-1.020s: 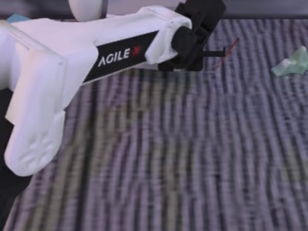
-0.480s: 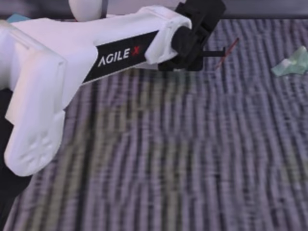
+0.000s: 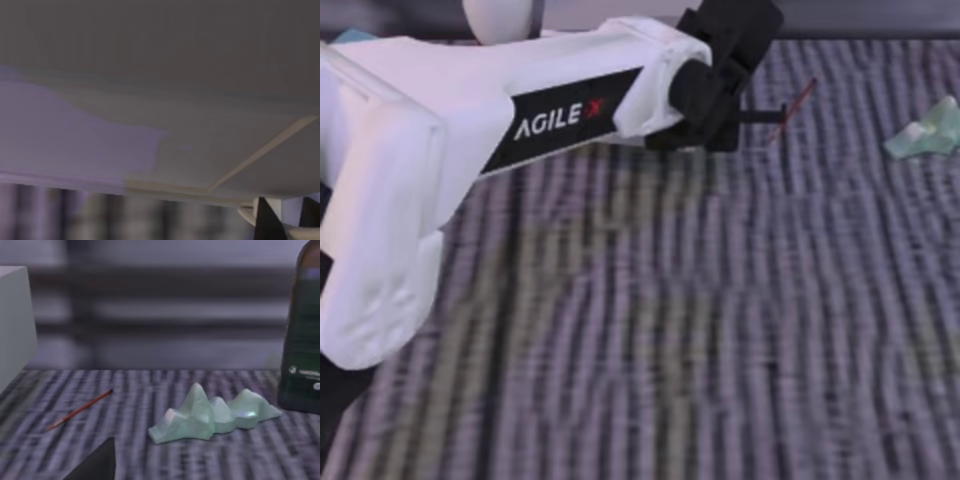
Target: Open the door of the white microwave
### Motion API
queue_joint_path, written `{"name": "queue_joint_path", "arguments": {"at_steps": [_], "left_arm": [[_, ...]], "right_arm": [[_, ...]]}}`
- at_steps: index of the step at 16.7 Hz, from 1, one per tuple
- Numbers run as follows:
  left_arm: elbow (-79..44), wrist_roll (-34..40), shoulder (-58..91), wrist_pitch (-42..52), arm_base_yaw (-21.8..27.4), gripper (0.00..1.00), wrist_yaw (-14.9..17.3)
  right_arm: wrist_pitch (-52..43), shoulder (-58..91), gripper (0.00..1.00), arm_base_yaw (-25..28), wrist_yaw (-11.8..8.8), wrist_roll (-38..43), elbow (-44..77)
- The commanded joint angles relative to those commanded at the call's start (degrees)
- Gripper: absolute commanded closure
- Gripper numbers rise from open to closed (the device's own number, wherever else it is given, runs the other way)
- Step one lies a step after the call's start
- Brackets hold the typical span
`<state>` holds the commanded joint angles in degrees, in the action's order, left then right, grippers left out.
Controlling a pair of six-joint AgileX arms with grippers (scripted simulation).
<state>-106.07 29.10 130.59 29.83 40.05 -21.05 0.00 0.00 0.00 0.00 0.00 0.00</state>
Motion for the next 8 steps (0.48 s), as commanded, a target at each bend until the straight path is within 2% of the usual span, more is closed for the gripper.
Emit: {"name": "queue_joint_path", "arguments": {"at_steps": [3, 8], "left_arm": [[2.7, -1.7, -1.7, -1.8, -0.3, 1.0, 1.1], [2.9, -1.8, -1.8, -1.9, -0.3, 1.0, 1.1]], "right_arm": [[0.0, 0.0, 0.0, 0.0, 0.0, 0.0, 0.0], [0.0, 0.0, 0.0, 0.0, 0.0, 0.0, 0.0]]}}
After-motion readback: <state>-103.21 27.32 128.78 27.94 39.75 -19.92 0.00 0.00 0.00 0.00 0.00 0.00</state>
